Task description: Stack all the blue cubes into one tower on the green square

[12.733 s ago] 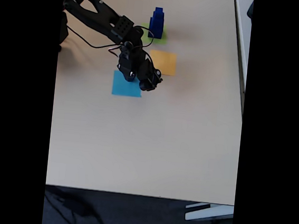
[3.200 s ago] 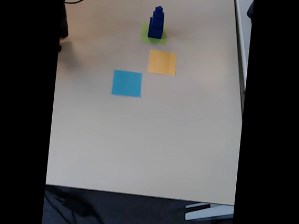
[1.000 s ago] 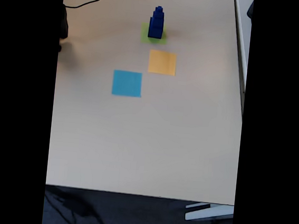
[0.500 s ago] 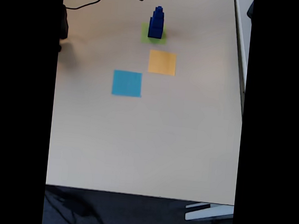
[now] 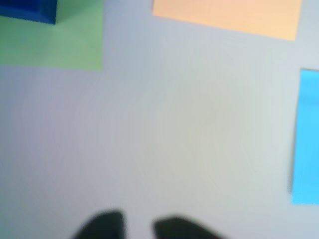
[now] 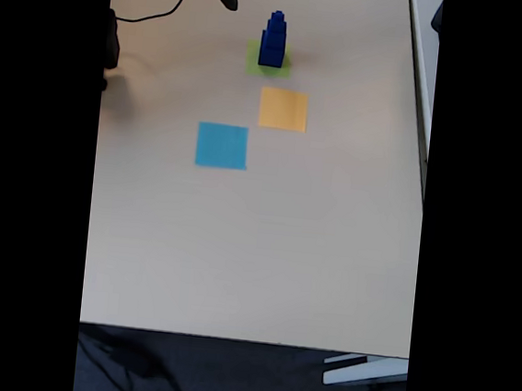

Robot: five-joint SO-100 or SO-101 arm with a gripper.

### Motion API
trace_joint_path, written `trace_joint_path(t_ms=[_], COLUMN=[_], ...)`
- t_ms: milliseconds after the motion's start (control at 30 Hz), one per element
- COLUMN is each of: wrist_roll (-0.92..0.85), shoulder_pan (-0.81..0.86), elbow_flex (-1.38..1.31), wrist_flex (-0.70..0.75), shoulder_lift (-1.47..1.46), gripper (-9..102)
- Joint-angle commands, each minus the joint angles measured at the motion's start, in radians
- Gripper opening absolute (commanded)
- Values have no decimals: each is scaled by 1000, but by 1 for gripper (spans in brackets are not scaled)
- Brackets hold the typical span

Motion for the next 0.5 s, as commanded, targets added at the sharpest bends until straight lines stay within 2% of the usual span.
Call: trace_joint_path(t_ms=[0,467], wrist_roll=[-84,-284], shoulder_pan=[15,75], elbow_flex=[38,509], wrist_flex=[-75,-377], shoulder_lift=[84,405], gripper=[0,0])
